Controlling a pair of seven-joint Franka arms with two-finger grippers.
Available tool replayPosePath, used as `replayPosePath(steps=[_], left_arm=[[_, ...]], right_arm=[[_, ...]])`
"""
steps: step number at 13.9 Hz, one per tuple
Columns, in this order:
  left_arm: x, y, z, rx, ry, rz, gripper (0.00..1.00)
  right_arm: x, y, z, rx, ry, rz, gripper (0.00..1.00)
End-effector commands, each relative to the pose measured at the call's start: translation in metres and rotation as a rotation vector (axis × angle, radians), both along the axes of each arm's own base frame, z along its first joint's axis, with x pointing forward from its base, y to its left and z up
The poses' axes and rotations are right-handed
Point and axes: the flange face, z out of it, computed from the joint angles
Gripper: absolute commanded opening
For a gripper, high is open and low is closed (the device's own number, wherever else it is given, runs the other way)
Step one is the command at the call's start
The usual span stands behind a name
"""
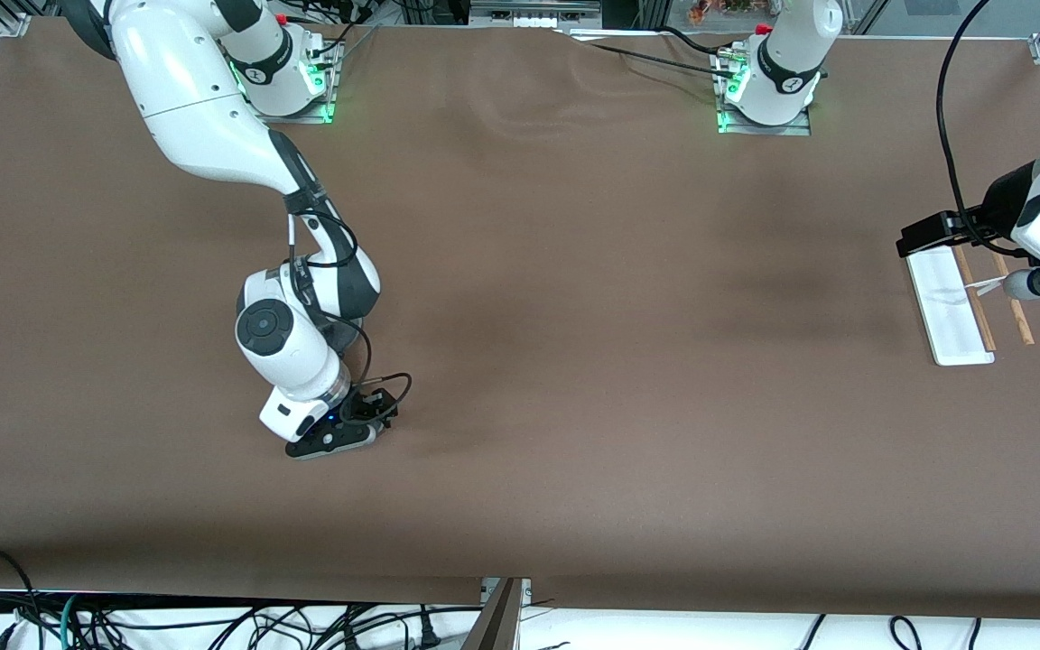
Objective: Pass towel and hang on rack
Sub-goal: 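Close the right gripper on the grey towel's edge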
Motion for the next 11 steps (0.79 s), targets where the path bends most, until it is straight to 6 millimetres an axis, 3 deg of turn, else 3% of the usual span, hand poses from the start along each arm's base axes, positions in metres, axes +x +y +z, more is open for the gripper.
replayPosePath(steps=[1, 5, 10, 11], left_arm=[[-0.008, 0.000, 0.006, -0.017, -0.001, -0.014, 1.00], [-0.008, 0.001, 0.005, -0.017, 0.000, -0.012, 1.00], [-0.008, -0.001, 0.005, -0.017, 0.000, -0.015, 1.00], [-0.008, 0.000, 0.005, -0.017, 0.000, -0.014, 1.00]], right_arm=[[0.001, 0.007, -0.006, 0.009, -0.003, -0.002, 0.92], [0.000, 0.007, -0.019, 0.010, -0.011, 0.001, 0.76], [0.001, 0.008, -0.015, 0.012, -0.025, 0.015, 0.13], [0.002, 0.009, -0.011, 0.012, -0.026, 0.014, 0.05]])
